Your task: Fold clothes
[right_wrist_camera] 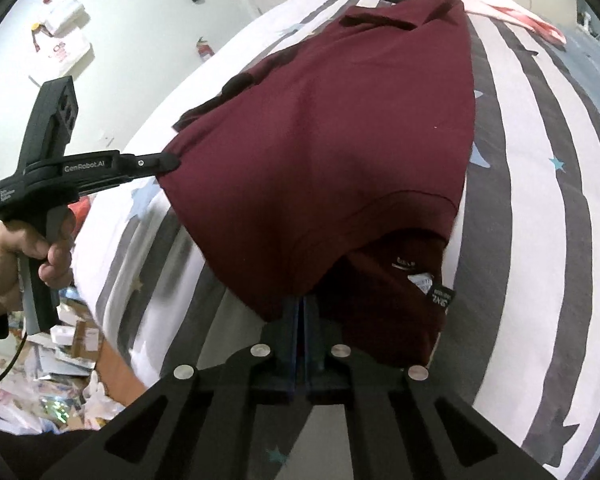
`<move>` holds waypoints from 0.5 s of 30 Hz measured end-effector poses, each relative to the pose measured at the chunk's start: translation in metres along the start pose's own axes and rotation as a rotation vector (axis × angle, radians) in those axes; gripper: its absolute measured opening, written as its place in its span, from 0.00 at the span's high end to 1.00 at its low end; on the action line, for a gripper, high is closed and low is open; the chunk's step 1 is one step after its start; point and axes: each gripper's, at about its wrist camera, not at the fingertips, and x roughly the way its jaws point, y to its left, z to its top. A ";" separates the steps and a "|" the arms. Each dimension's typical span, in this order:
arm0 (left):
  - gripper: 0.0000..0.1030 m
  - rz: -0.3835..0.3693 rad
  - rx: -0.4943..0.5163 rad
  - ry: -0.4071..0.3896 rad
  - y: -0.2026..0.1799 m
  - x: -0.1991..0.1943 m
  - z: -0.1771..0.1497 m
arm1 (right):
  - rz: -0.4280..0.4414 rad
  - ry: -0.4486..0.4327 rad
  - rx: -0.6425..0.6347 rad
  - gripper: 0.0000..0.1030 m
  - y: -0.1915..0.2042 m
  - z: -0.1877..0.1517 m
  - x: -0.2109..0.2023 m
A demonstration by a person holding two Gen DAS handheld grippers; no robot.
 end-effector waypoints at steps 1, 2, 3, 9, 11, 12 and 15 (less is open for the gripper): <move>0.94 0.017 -0.010 0.017 0.003 0.004 -0.003 | -0.001 0.017 -0.006 0.98 -0.001 -0.003 0.003; 0.94 0.030 -0.028 0.039 0.008 0.008 -0.007 | -0.002 0.034 -0.012 1.00 -0.002 -0.005 0.006; 0.94 0.037 -0.047 0.055 0.017 0.007 -0.011 | -0.003 0.051 -0.018 1.00 -0.003 -0.008 0.008; 0.83 0.094 -0.079 0.019 0.038 -0.012 -0.010 | -0.034 0.050 0.004 0.98 -0.012 -0.010 0.001; 0.69 0.139 -0.043 -0.016 0.038 -0.019 -0.002 | -0.067 0.013 0.028 0.98 -0.018 -0.002 -0.009; 0.64 0.168 -0.016 -0.037 0.038 -0.020 0.005 | -0.100 -0.013 0.039 0.96 -0.022 0.003 -0.014; 0.53 0.218 0.045 -0.094 0.035 -0.014 0.030 | -0.191 -0.077 0.082 0.68 -0.036 0.020 -0.020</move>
